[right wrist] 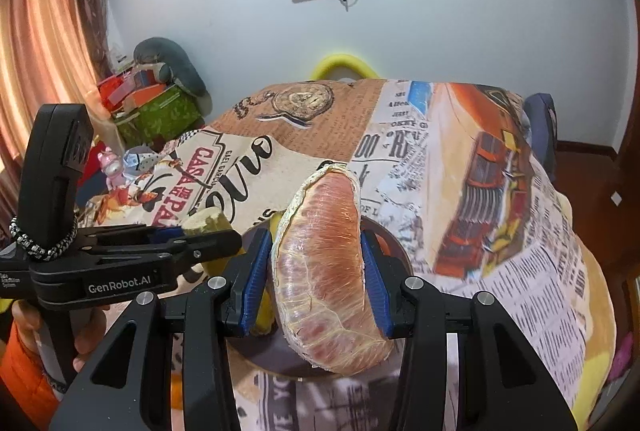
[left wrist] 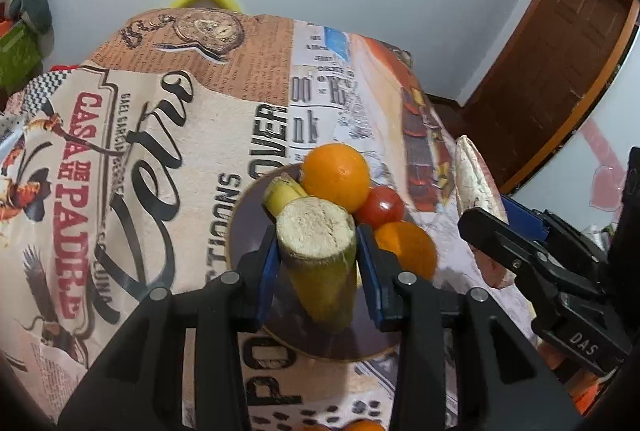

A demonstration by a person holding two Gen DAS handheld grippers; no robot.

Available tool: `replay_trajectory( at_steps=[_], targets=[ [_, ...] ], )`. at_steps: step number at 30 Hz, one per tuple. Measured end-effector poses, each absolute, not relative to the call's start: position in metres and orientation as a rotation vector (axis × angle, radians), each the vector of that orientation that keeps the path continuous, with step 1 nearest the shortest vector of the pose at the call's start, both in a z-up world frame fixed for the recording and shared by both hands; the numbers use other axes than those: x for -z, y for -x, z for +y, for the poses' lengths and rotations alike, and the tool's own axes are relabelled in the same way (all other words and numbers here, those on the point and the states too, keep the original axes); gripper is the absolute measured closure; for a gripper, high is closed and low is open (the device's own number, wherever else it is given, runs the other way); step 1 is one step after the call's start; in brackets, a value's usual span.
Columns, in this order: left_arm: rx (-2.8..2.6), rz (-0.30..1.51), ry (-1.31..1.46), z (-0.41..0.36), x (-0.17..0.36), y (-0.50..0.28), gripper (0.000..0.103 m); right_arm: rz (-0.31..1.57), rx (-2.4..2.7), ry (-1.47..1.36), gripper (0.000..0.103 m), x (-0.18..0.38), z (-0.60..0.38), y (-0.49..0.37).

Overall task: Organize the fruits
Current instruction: 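Carry the corn cob and pomelo segment onto the grey plate and lower them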

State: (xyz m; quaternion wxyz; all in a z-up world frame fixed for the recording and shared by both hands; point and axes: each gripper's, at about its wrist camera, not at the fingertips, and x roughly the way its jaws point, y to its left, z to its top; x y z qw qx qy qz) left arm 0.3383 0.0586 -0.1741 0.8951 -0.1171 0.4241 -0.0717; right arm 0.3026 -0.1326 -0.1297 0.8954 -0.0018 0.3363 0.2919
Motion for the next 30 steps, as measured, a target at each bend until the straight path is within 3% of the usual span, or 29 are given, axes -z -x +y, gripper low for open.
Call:
replay_trajectory(
  at_steps=[4, 8, 27, 30],
  targets=[
    [0.103, 0.886, 0.202, 0.059, 0.179, -0.348, 0.062, 0.705, -0.607, 0.02, 0.062, 0.135, -0.125, -0.31],
    [0.105, 0.902, 0.197, 0.062, 0.184, -0.353, 0.047, 0.726, -0.609, 0.017, 0.062, 0.141, -0.121, -0.319],
    [0.022, 0.874, 0.187, 0.104, 0.186, -0.327, 0.044, 0.797, -0.654, 0.104, 0.061, 0.163, -0.08, -0.336],
    [-0.002, 0.868, 0.196, 0.11, 0.188, -0.326, 0.038, 0.797, -0.631, 0.125, 0.051, 0.166, -0.077, -0.337]
  ],
)
